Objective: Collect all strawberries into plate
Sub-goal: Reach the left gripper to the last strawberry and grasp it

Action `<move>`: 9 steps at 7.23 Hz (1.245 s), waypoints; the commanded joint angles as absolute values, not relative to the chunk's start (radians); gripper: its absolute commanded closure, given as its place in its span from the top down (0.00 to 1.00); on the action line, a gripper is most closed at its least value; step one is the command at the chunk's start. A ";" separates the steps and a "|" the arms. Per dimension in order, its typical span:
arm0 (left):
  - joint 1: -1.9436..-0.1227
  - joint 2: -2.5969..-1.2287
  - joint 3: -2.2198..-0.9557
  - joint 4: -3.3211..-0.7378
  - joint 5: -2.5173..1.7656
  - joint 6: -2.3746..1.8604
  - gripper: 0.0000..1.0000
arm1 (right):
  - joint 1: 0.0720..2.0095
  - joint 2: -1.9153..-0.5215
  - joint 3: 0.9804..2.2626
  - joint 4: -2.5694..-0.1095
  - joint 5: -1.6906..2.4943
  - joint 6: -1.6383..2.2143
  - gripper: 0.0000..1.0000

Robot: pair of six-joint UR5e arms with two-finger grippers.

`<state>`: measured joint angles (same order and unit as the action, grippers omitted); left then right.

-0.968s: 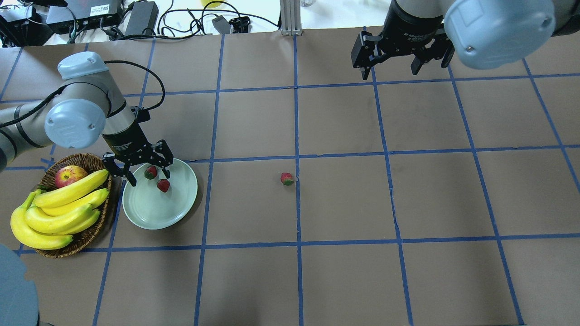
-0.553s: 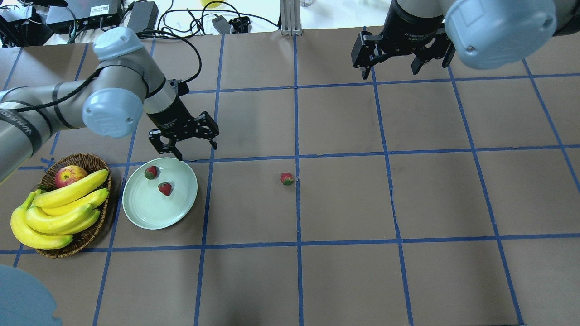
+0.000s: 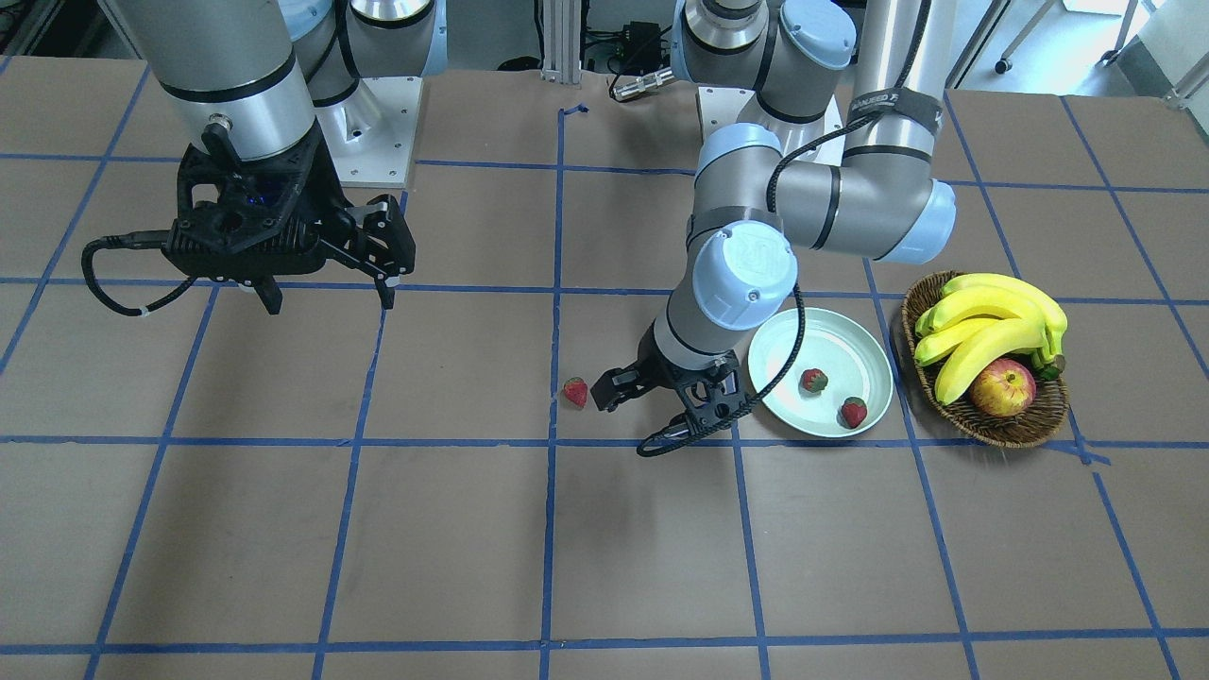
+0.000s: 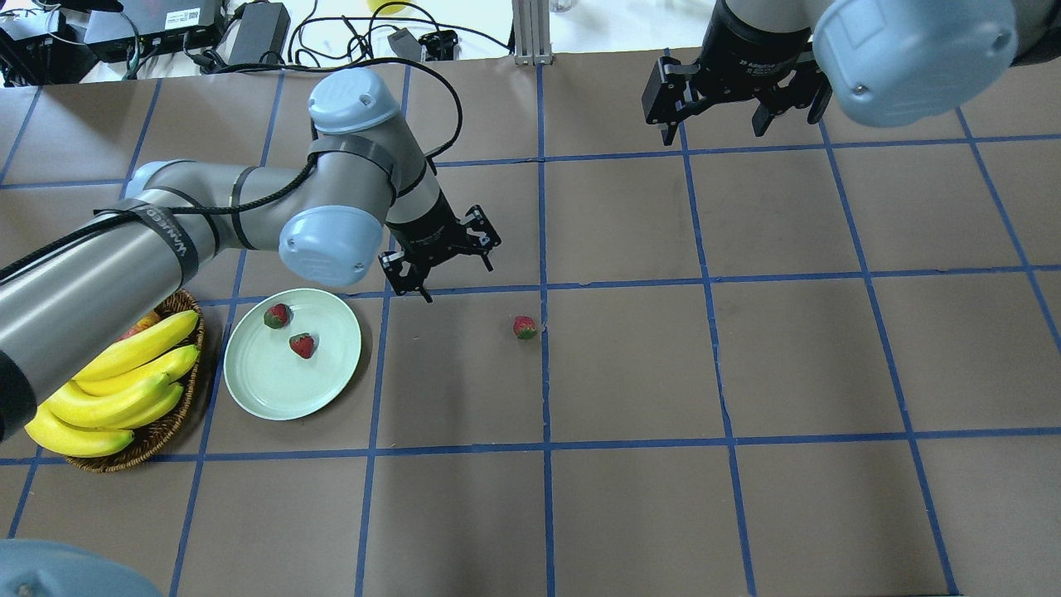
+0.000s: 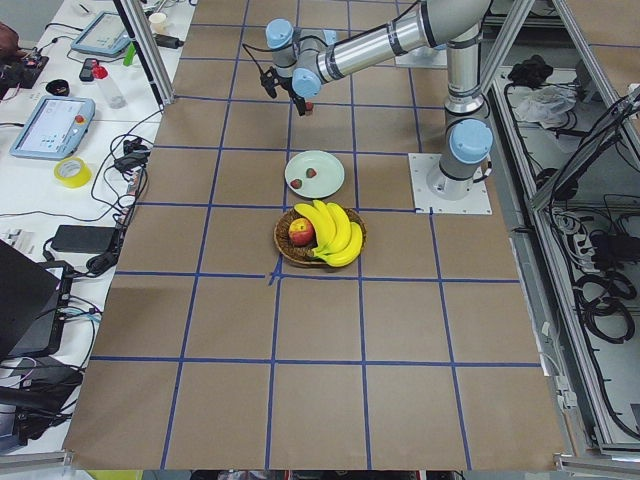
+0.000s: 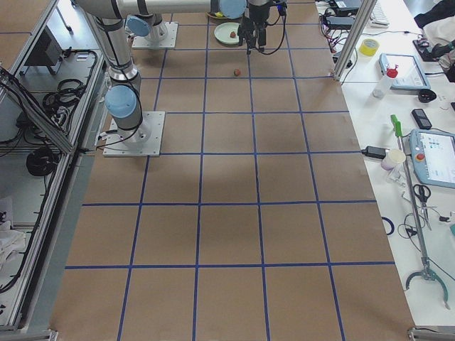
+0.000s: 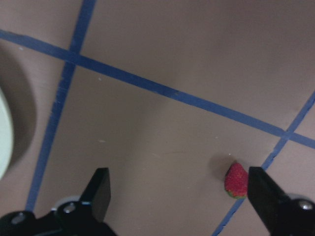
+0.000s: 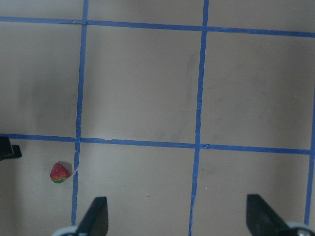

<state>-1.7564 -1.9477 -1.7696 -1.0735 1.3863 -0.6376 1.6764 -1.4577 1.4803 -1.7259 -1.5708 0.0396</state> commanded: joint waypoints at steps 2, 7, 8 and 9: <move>-1.845 -2.034 -1.792 -0.936 1.347 -0.689 1.00 | 1.675 -1.457 1.480 -1.726 -1.571 0.040 1.00; -1.853 -2.071 -1.795 -0.933 1.353 -0.689 1.00 | 1.675 -1.457 1.480 -1.726 -1.572 0.037 1.00; -1.853 -2.082 -1.795 -0.933 1.345 -0.689 0.91 | 1.675 -1.456 1.480 -1.726 -1.572 0.038 1.00; -1.853 -2.086 -1.793 -0.930 1.327 -0.687 0.66 | 1.675 -1.457 1.480 -1.727 -1.572 0.038 1.00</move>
